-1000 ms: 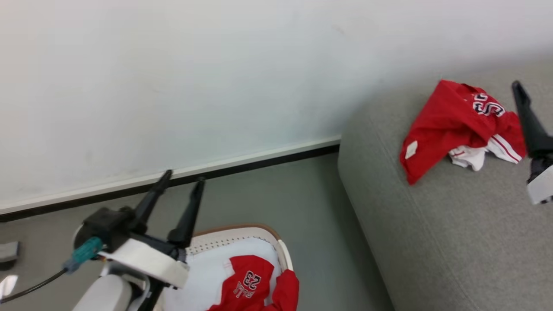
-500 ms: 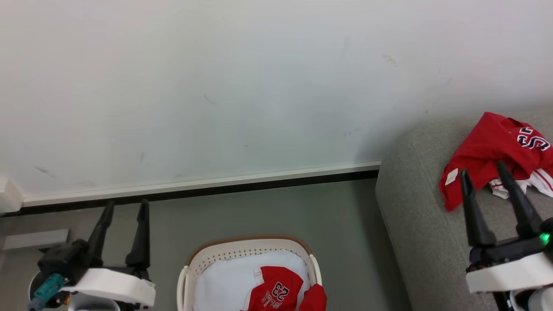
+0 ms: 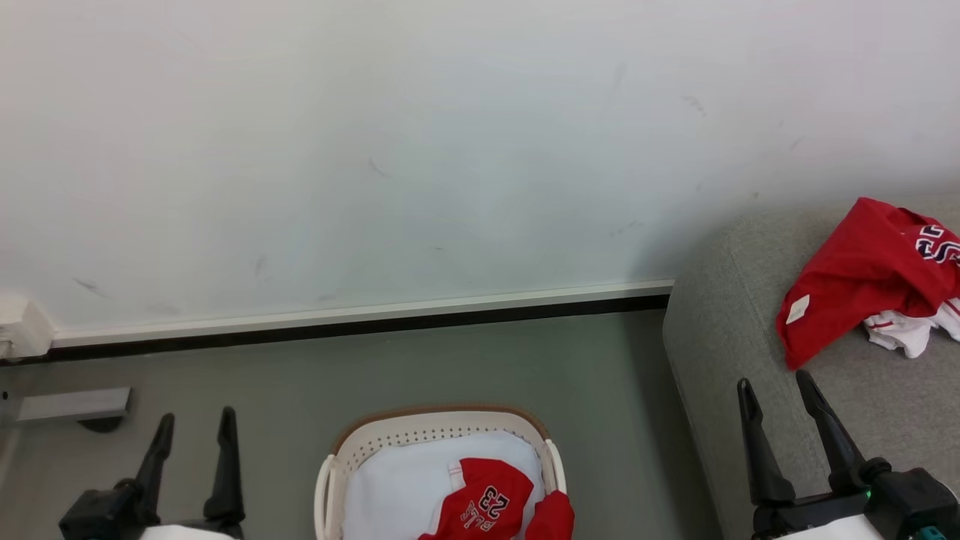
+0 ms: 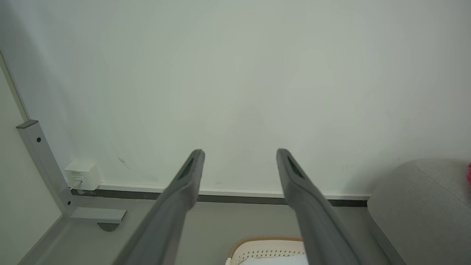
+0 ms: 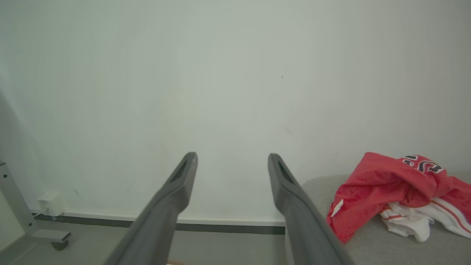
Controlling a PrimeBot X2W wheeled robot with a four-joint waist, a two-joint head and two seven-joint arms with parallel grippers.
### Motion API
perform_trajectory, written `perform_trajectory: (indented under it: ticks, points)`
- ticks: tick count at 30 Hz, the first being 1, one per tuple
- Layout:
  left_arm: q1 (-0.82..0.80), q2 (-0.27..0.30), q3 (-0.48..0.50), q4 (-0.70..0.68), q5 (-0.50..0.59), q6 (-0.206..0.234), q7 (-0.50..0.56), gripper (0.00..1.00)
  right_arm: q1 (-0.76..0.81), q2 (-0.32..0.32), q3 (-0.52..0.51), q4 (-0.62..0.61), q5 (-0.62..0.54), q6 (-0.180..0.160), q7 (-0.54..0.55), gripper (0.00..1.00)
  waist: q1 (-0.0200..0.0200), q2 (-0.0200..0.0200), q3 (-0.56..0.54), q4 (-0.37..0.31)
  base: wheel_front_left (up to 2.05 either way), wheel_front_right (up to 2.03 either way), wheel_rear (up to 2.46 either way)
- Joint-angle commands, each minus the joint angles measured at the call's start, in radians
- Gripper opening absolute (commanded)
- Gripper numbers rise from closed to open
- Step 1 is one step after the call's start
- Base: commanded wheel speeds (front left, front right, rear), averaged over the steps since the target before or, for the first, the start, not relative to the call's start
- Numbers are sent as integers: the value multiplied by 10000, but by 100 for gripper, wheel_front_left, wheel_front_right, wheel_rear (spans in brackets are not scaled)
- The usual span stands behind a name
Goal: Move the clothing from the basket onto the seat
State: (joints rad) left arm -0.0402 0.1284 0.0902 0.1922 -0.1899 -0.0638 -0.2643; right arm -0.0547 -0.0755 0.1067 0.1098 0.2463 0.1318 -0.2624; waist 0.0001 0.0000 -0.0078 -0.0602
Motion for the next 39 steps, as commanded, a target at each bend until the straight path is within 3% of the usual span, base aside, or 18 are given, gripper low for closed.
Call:
perform_trajectory:
  ticks: [1, 20, 35, 39]
  points:
    - [131, -109, 176, 162, 241, -114, 0, 100, 135, 63, -34, 65, 9, -22, -30, 100, -1, 0, 45, -36, 0, 0, 0]
    - [-130, -597, 726, 361, 806, -615, -2, 100, -184, 237, -100, 395, -39, -22, -34, 100, -1, 0, 149, 64, 0, 0, 0]
    - [-238, -640, 651, 342, 826, -668, 0, 100, -351, 247, -44, 417, -42, -22, -33, 100, -1, 0, 353, -235, 0, 0, 0]
    - [-513, -423, 297, 338, 613, -654, -2, 100, -641, 246, -76, 315, -117, -22, -33, 100, -1, 0, 754, -403, 0, 0, 0]
